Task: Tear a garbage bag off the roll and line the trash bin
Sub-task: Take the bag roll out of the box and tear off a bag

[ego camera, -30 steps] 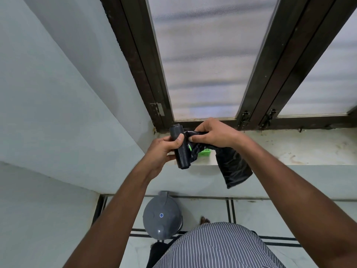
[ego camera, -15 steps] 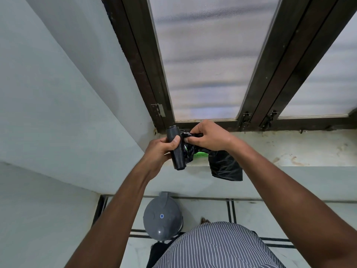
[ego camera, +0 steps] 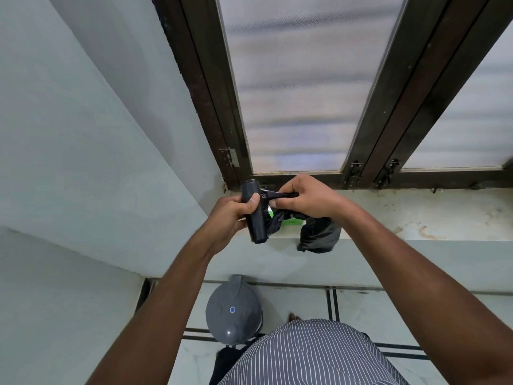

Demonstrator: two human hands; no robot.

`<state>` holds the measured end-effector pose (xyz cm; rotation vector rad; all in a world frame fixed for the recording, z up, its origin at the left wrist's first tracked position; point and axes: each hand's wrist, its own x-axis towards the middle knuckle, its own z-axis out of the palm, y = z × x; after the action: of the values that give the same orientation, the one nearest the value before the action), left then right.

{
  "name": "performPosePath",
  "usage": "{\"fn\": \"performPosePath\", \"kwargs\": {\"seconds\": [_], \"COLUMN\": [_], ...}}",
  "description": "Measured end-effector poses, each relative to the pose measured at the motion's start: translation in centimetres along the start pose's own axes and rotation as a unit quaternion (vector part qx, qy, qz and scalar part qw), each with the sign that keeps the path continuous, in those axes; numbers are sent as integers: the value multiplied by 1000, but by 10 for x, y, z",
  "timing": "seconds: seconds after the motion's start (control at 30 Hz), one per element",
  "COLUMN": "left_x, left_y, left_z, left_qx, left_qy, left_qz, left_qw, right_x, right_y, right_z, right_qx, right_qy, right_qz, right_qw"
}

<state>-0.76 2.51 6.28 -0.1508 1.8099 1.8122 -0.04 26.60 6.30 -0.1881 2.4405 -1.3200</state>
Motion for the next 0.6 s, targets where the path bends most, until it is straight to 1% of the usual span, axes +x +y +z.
{"fn": "performPosePath", "kwargs": {"seconds": [0.1,0.17,0.23,0.3,0.37,0.47,0.6], "left_x": [0,-4,-8,-10,-10,-6,-6], "left_y": [-1,1,4,6,10,12,15], "left_z": [3,3,3,6,9,5,2], "left_qx": [-5,-35,-45,-33,-22,-5,-26], "left_qy": [4,-12,-41,-50,-37,10,38], "left_qz": [19,35,62,87,96,96,83], "left_qw": [1000,999,996,994,995,995,995], "right_x": [4,6,7,7,8,5,0], "right_y": [-2,5,18,16,10,5,9], "right_z": [2,3,2,4,2,-5,-10], "right_qx": [-23,-44,-28,-19,12,62,97], "right_qy": [16,43,69,66,59,46,25], "right_qz": [2,19,46,47,40,34,60], "right_qw": [1000,998,996,997,997,996,993]}}
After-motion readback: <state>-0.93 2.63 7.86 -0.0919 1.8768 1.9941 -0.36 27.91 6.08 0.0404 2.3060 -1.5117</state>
